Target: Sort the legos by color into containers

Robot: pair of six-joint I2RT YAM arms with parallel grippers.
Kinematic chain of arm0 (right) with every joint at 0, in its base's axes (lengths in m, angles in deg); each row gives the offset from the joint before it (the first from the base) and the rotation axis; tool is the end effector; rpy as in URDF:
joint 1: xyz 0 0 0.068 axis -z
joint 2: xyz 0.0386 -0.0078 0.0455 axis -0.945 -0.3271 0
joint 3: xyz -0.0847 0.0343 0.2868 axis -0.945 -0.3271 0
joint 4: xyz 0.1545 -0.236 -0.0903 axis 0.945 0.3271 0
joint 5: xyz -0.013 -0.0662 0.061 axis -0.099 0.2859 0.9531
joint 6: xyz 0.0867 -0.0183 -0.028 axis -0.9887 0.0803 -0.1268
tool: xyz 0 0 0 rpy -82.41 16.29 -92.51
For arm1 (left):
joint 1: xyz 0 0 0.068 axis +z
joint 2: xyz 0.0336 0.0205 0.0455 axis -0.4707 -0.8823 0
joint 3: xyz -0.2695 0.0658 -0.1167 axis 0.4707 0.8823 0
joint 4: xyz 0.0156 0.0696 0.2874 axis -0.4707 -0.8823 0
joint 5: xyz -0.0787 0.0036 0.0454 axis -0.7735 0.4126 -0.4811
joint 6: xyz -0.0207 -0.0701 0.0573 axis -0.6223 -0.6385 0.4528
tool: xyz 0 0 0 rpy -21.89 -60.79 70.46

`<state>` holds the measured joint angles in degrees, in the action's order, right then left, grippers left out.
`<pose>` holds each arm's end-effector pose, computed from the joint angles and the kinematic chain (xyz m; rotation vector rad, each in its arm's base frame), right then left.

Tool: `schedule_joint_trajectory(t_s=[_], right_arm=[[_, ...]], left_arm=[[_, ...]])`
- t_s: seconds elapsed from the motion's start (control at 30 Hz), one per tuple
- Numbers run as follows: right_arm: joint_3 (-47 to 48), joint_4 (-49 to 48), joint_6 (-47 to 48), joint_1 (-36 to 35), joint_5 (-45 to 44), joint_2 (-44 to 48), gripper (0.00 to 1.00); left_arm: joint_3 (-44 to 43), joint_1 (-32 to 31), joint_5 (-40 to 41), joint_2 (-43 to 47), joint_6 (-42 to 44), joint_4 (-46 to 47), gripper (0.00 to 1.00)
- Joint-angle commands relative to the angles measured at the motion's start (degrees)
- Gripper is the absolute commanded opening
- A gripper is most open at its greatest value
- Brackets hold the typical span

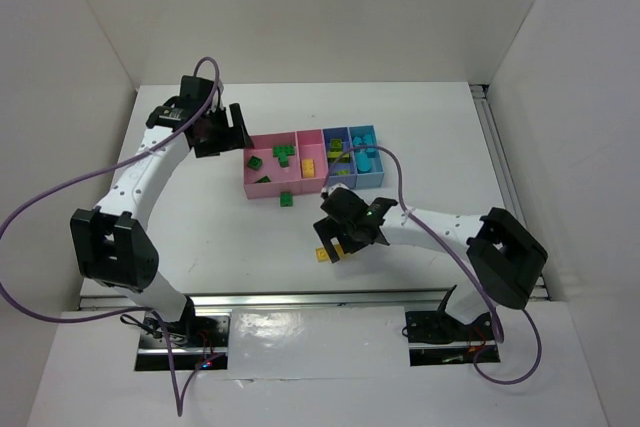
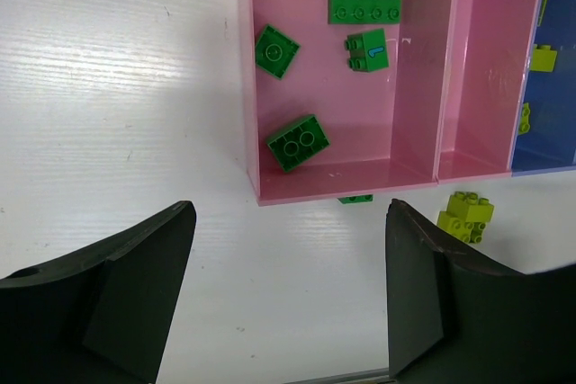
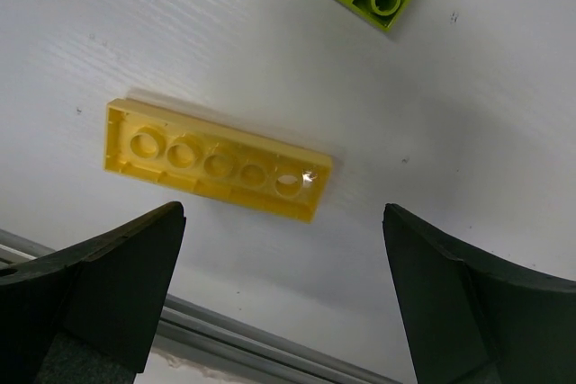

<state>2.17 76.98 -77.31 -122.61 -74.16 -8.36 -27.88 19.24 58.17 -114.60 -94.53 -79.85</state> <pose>0.2143 0.2503 0.1441 -0.6980 2.6098 0.1707 0.4123 -0.0653 0.3251 -0.3436 2.4013 -0.2904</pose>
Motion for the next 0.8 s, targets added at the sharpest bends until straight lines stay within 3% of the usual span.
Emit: schedule_joint_trajectory(t_s=[0.0,0.57,0.63,0.77], right_arm=[[0.1,1.7,1.5,-0.5,-1.4,-1.9,0.97],[10.1,-1.1,8.1,-1.8,-3.9,-13.4,0.92],[10.7,-1.9,8.8,-1.8,-3.1,-14.5,0.89],[11.3,-2.4,8.8,-2.4,-0.7,-15.2,0.74]], left_arm=[[-0.3,-0.1,0.3,-0.9,1.2,0.3,0.85],[0.2,-0.7,-0.2,-1.4,1.9,0.3,0.85],[0.7,-0.7,-0.2,-0.8,1.9,0.3,0.85],[0.7,-0.7,-0.2,-0.8,1.9,0.3,0.85]])
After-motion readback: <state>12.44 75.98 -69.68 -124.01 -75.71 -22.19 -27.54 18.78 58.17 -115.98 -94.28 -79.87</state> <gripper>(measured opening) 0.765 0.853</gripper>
